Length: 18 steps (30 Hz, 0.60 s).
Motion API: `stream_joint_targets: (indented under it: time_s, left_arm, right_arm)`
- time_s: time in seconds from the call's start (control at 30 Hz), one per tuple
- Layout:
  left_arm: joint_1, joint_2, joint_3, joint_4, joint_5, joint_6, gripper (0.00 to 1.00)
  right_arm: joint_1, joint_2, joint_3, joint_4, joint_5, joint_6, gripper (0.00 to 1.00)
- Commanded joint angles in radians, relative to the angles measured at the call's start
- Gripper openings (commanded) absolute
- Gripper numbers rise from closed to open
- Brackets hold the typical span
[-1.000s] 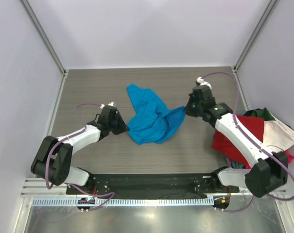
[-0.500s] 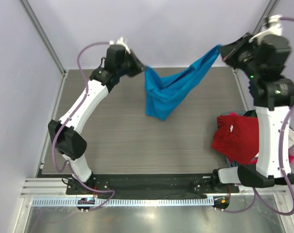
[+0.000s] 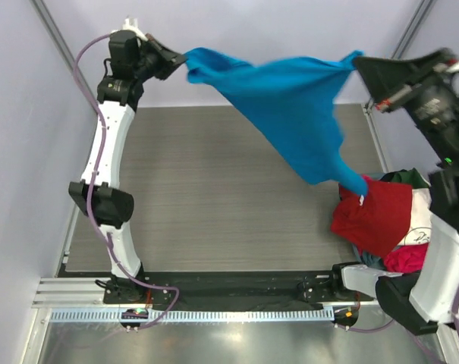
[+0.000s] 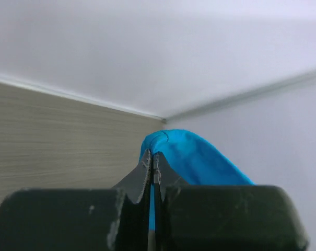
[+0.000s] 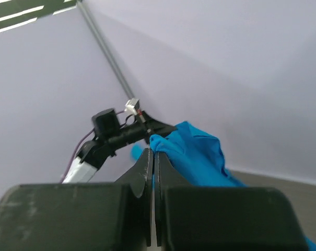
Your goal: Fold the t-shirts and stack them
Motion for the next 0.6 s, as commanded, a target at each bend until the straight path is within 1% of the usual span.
stream_joint_targets:
  time_s: [0.0,0.07,0.1,0.17,0.2,0.27,0.3,0.43,0.47,0.57]
  left_arm:
    - [0.099,0.073,-0.06,-0.021,0.02,-0.023,0.0]
    - [0.127,0.104,-0.121,-0.002,0.024,-0.018,0.0]
    - [0.128,0.116,-0.135,0.013,0.024,-0.002,0.0]
    - [0.133,0.158,-0.167,0.019,0.021,0.018,0.0]
    - [0.136,0.172,-0.177,0.021,0.02,0.032,0.0]
    - [0.157,0.198,-0.21,0.022,-0.002,0.042,0.0]
    - [0.166,0.202,-0.229,0.033,-0.011,0.037,0.0]
    - [0.22,0.247,-0.261,0.059,-0.042,0.034,0.0]
    - [0.263,0.259,-0.257,0.053,-0.039,0.034,0.0]
    - [0.304,0.296,-0.244,0.038,-0.037,0.048,0.0]
  right_arm:
    - [0.034,0.073,-0.161,0.132,-0.225,0.079,0.01]
    - [0.127,0.072,-0.265,0.158,-0.188,0.05,0.01]
    - [0.245,0.075,-0.299,0.16,-0.104,-0.004,0.01]
    - [0.368,0.098,-0.391,0.163,-0.024,-0.041,0.01]
    - [0.46,0.109,-0.427,0.178,0.019,-0.049,0.01]
    - [0.532,0.144,-0.528,0.242,0.06,-0.056,0.01]
    - [0.607,0.174,-0.575,0.277,0.106,-0.058,0.01]
    - [0.749,0.248,-0.622,0.328,0.16,-0.078,0.01]
    - [0.814,0.292,-0.623,0.339,0.165,-0.078,0.01]
    - [0.916,0.386,-0.617,0.388,0.131,-0.079,0.01]
